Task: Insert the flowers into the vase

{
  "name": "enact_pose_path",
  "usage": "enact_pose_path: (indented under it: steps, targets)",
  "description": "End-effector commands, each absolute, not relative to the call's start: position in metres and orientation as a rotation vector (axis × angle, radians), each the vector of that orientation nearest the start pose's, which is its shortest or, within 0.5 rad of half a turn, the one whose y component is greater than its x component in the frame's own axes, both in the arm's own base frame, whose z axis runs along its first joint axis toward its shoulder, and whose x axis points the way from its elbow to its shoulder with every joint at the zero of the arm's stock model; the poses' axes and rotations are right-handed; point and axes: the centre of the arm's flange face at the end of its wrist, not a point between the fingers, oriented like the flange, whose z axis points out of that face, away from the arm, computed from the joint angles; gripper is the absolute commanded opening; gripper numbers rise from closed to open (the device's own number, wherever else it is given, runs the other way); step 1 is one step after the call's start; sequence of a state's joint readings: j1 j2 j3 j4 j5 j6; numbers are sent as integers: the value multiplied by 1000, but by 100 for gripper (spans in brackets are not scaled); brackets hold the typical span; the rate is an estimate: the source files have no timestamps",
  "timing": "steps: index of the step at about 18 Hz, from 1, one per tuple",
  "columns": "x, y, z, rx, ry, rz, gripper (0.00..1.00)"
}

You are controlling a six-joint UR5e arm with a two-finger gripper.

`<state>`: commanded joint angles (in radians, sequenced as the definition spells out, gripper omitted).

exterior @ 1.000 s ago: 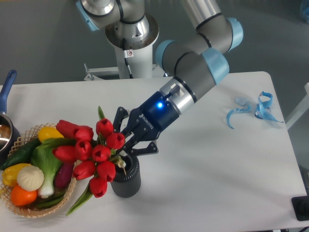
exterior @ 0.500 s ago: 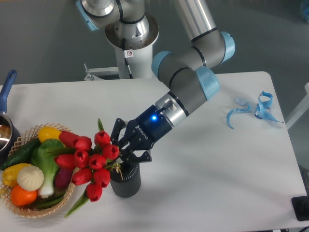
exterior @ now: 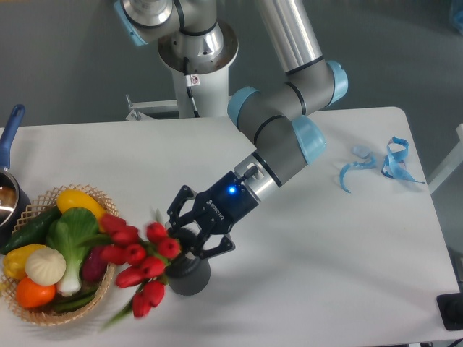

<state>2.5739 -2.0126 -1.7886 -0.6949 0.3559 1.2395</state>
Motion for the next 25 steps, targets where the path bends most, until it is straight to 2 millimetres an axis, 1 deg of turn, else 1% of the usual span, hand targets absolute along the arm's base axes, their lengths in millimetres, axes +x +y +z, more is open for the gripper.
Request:
enact_pose_path:
  steps: [5,7,10,11,15,17,18,20,23,24,25]
  targets:
    - [-401,495,299,-1904,338,-358,100]
    - [-409,485,310,-1900,328,-329,100]
    - [-424,470,317,-1900,304,-295,100]
    - [-428,464,323,-1899,298,-278,100]
    - [-461,426,342,-1901,239,-191,100]
    - [-477,400,355,-1907,204,-135,100]
    - [-485,383,364,-1923,182,-92,100]
    - [-494,369,361,-2045,150,-16,100]
    - [-505,352,346,-2379,104,166,100]
    - [-506,348,340,-2471,92,214,100]
    - [-504,350,338,-2535,78,239,100]
